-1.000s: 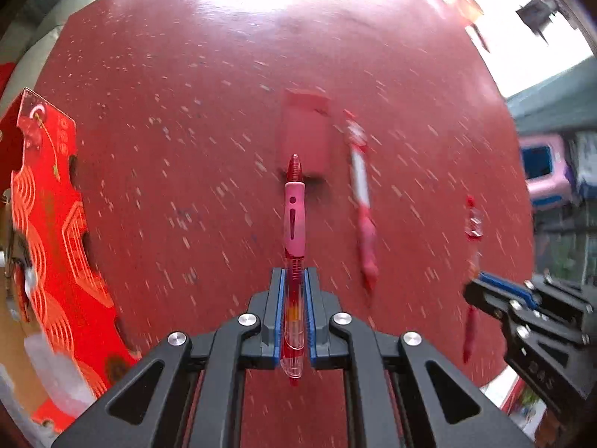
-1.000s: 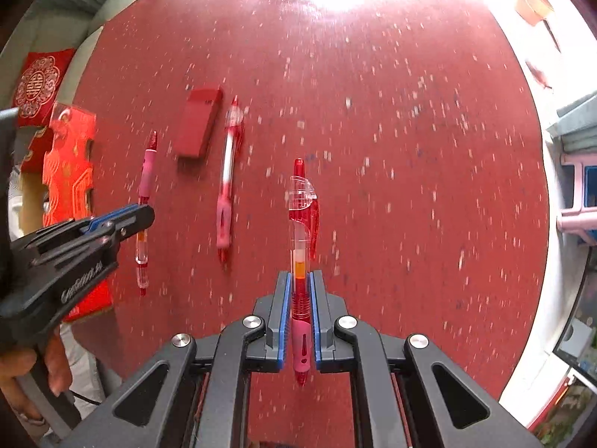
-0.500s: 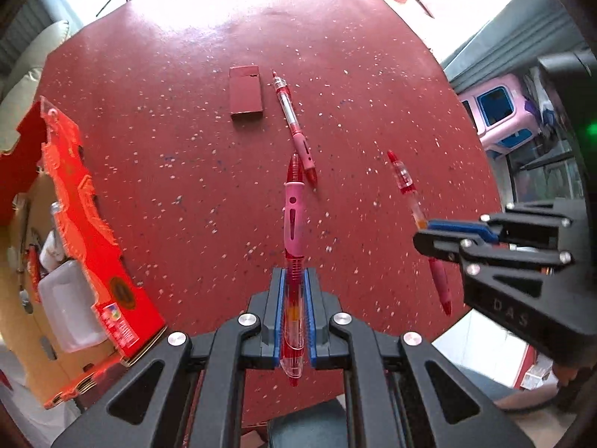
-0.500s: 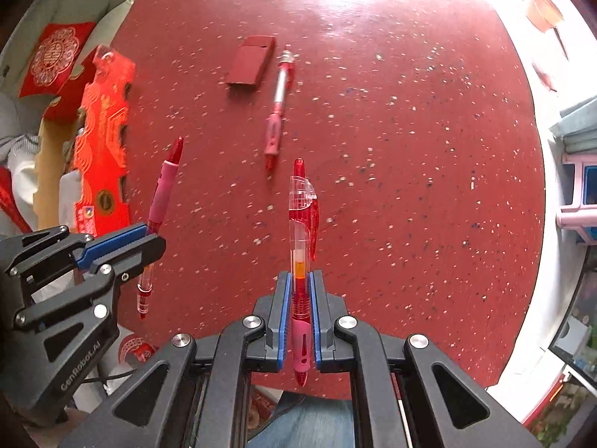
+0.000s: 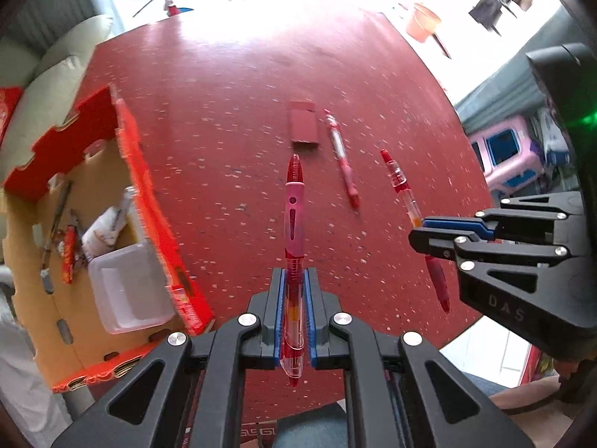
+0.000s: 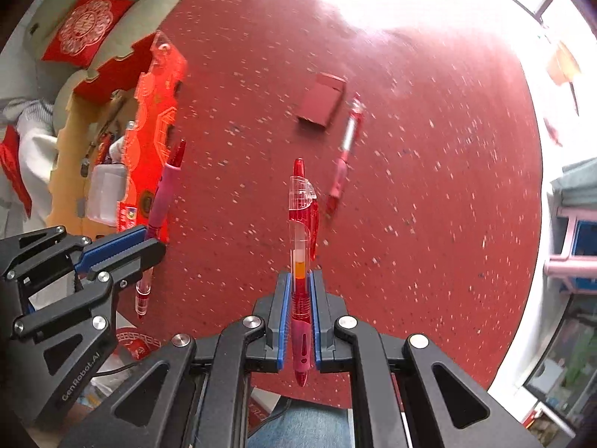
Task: Organize rigid objects
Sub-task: 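Carry the pink pen and the clear red pen with both tools over the box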
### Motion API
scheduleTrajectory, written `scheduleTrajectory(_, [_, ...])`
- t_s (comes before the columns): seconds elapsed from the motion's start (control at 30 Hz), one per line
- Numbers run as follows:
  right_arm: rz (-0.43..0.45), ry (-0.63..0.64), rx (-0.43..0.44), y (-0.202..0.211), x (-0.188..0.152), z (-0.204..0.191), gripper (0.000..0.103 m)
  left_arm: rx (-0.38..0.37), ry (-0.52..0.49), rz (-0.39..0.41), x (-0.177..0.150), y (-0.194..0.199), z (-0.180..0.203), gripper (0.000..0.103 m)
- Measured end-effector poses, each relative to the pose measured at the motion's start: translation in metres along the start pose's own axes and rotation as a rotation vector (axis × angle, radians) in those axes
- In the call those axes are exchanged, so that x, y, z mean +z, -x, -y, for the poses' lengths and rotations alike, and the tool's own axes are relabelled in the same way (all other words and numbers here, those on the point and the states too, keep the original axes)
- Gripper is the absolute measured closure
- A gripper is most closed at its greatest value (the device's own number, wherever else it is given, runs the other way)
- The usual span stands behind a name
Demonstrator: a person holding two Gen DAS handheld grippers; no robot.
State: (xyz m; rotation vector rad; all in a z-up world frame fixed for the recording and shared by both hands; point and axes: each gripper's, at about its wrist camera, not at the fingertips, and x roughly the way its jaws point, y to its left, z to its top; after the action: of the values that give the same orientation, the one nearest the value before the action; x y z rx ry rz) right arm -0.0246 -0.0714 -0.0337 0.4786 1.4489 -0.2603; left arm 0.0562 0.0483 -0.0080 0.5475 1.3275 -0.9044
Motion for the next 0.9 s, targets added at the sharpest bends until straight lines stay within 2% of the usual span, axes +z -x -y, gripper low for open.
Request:
scheduleTrajectory(0.4, [0.032,0.177,-0.022,0.011,0.048,-0.068,0.092,0.028,0.206,0.09,-0.006,0.026,-0.073,0.093])
scheduleTrajectory(0.67, [0.042,0.304,0.016,0.013,0.08,-0.133,0.092,0.099,0.393,0.163,-0.016,0.047,-0.14,0.093])
scheduleTrajectory(0.9, [0.048,0.419,0.042,0.012,0.095,-0.192,0.092,0.15,0.538,0.17,-0.036,0.05,-0.197,0.092])
